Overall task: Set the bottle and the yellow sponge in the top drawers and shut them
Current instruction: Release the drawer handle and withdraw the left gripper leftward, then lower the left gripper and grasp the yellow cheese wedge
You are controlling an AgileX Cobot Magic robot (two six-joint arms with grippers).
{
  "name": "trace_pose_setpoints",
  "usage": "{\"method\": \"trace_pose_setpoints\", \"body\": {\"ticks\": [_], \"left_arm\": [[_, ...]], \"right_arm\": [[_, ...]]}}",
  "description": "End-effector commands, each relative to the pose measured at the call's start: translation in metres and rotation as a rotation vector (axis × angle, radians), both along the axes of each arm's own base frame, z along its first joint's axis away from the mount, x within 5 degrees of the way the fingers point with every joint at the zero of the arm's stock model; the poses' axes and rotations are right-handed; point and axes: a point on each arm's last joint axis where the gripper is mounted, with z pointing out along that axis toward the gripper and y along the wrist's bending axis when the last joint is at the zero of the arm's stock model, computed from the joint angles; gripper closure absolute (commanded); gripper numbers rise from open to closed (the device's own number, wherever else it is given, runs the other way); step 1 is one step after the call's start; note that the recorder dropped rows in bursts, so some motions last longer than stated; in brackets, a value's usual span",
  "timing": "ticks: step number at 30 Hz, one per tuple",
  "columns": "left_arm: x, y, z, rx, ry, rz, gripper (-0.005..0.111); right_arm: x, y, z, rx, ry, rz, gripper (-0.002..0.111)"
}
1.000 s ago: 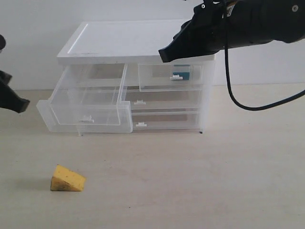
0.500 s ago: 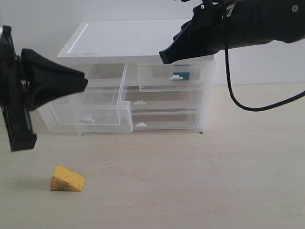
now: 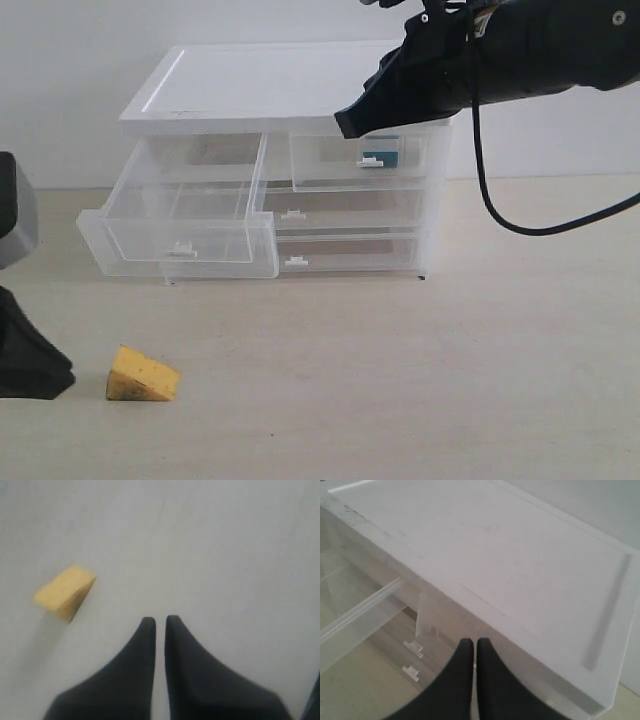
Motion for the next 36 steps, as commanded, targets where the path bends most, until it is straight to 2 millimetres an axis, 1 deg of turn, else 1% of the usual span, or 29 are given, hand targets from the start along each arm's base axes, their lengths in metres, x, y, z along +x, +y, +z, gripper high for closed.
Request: {"method": "trace_pose_setpoints", "body": {"ticks": [1,4,6,8,10,11,13,15,16,17,19,21,23,27,36], "left_arm": [[0.011,0.018,-0.002,0.158,-0.084,0.166,0.103],[0.019,0.023,-0.003,0.181,-0.13,0.252,0.103],[0.026,0.024,-0.008,0.179,-0.149,0.313,0.103],[0.033,0.023,-0.015,0.166,-0.172,0.327,0.102],[0.039,0.02,-0.024,0.16,-0.178,0.313,0.096],[0.041,0.019,-0.03,0.168,-0.173,0.287,0.088],[0.043,0.018,-0.041,0.206,-0.153,0.23,0.068],[0.045,0.018,-0.053,0.253,-0.127,0.151,0.04],[0.045,0.018,-0.058,0.273,-0.115,0.114,0.03],[0.046,0.018,-0.062,0.289,-0.106,0.082,0.026],[0.05,0.017,-0.069,0.303,-0.103,0.05,0.028],[0.056,0.015,-0.074,0.3,-0.124,0.038,0.034],[0.062,0.012,-0.08,0.29,-0.148,0.016,0.037],[0.069,0.006,-0.094,0.296,-0.169,-0.108,0.037],[0.083,0.001,-0.113,0.29,-0.223,-0.169,0.037]], "right_arm": [[0.0,-0.001,-0.002,-0.018,0.009,0.003,0.108],[0.0,-0.001,-0.002,-0.018,0.009,0.003,0.108],[0.0,-0.001,-0.002,-0.018,0.009,0.003,0.108],[0.0,-0.001,-0.002,-0.018,0.009,0.003,0.108],[0.0,-0.001,-0.002,-0.018,0.009,0.003,0.108],[0.0,-0.001,-0.002,-0.018,0.009,0.003,0.108],[0.0,-0.001,-0.002,-0.018,0.009,0.003,0.108],[0.0,-0.001,-0.002,-0.018,0.009,0.003,0.108],[-0.001,-0.002,-0.002,-0.019,0.011,0.004,0.108],[-0.001,-0.002,-0.002,-0.019,0.011,0.004,0.108],[-0.001,-0.001,-0.002,-0.019,0.016,0.003,0.108],[-0.001,-0.002,-0.002,-0.02,0.018,0.004,0.108],[-0.001,-0.002,-0.002,-0.02,0.018,0.004,0.108],[-0.001,-0.002,-0.002,-0.02,0.018,0.004,0.108],[-0.001,-0.001,-0.002,-0.02,0.016,0.004,0.108]]}}
